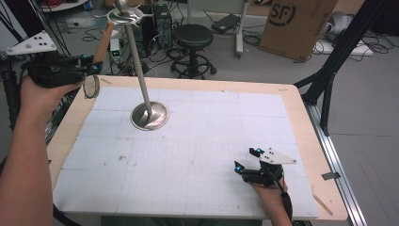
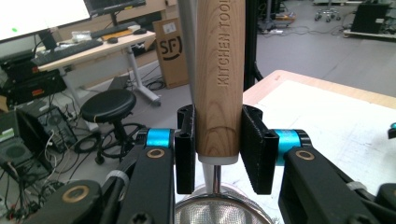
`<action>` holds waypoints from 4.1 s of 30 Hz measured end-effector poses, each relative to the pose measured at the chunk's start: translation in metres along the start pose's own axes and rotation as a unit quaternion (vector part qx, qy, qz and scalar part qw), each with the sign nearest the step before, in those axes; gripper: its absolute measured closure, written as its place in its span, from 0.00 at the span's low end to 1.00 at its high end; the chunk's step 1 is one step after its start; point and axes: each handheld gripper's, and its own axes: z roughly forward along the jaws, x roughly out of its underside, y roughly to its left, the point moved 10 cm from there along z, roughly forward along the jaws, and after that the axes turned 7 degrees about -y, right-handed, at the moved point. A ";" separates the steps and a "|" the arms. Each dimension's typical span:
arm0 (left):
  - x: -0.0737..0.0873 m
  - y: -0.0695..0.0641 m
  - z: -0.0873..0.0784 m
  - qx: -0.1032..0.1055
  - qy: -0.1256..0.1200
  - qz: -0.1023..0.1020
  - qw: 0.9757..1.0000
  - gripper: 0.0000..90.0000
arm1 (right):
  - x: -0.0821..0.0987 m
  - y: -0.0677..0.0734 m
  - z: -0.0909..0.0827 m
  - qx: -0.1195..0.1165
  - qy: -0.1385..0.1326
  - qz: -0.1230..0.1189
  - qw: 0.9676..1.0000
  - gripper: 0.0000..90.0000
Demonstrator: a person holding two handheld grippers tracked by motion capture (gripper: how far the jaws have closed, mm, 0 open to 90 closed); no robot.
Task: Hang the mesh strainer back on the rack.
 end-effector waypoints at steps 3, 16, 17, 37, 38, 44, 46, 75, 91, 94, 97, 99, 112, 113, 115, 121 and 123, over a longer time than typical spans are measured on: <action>0.003 0.005 0.003 -0.010 0.006 -0.004 1.000 0.76 | 0.000 0.000 0.000 0.001 0.000 0.002 1.000 0.23; 0.014 0.006 0.028 -0.010 0.023 -0.020 0.999 0.76 | 0.000 0.000 0.000 0.000 0.001 0.002 1.000 0.23; 0.015 0.006 0.030 -0.010 0.025 -0.023 0.999 0.76 | 0.000 0.000 0.000 0.001 0.000 0.001 1.000 0.23; 0.018 0.000 0.031 -0.001 0.036 -0.033 0.999 0.67 | 0.000 0.000 0.000 0.000 0.000 -0.002 1.000 0.23; 0.018 -0.001 0.030 0.000 0.037 -0.033 0.999 0.67 | 0.000 0.000 0.000 0.000 0.000 -0.003 1.000 0.23; 0.021 -0.011 0.022 0.013 0.042 -0.026 0.999 0.66 | 0.000 0.000 0.000 0.000 0.001 -0.002 1.000 0.23; 0.021 -0.016 0.017 0.021 0.041 -0.024 0.999 0.65 | 0.000 0.000 0.000 0.000 0.002 -0.003 1.000 0.23; 0.070 -0.093 0.018 0.090 0.023 -0.019 0.996 0.33 | 0.000 0.000 0.000 0.001 0.002 -0.001 1.000 0.23; 0.094 -0.113 0.020 0.082 -0.002 -0.021 0.996 0.25 | 0.000 0.000 0.000 0.001 0.000 -0.002 1.000 0.23; 0.098 -0.116 0.020 0.078 -0.004 -0.021 0.997 0.24 | 0.000 0.000 0.000 0.001 0.000 -0.002 1.000 0.23; 0.102 -0.118 0.019 0.074 -0.008 -0.020 0.997 0.24 | 0.000 0.000 0.000 0.001 0.000 -0.002 1.000 0.23; 0.106 -0.120 0.019 0.071 -0.007 -0.018 0.997 0.23 | 0.000 0.000 0.000 0.002 -0.001 0.001 1.000 0.23; 0.131 -0.134 0.019 0.049 -0.002 -0.016 0.999 0.21 | 0.000 -0.001 -0.001 0.000 -0.002 0.009 1.000 0.23; 0.133 -0.134 0.019 0.048 -0.002 -0.017 0.999 0.21 | 0.000 -0.002 -0.001 0.000 -0.003 0.009 1.000 0.23; 0.138 -0.136 0.018 0.050 -0.003 -0.021 0.999 0.21 | 0.000 -0.002 -0.001 -0.001 -0.003 0.010 1.000 0.23; 0.154 -0.140 0.019 0.052 0.010 -0.028 0.998 0.21 | 0.000 -0.001 -0.001 0.001 -0.002 0.009 1.000 0.22; 0.156 -0.141 0.019 0.053 0.011 -0.027 0.998 0.21 | 0.000 -0.002 0.000 0.000 -0.002 0.009 1.000 0.22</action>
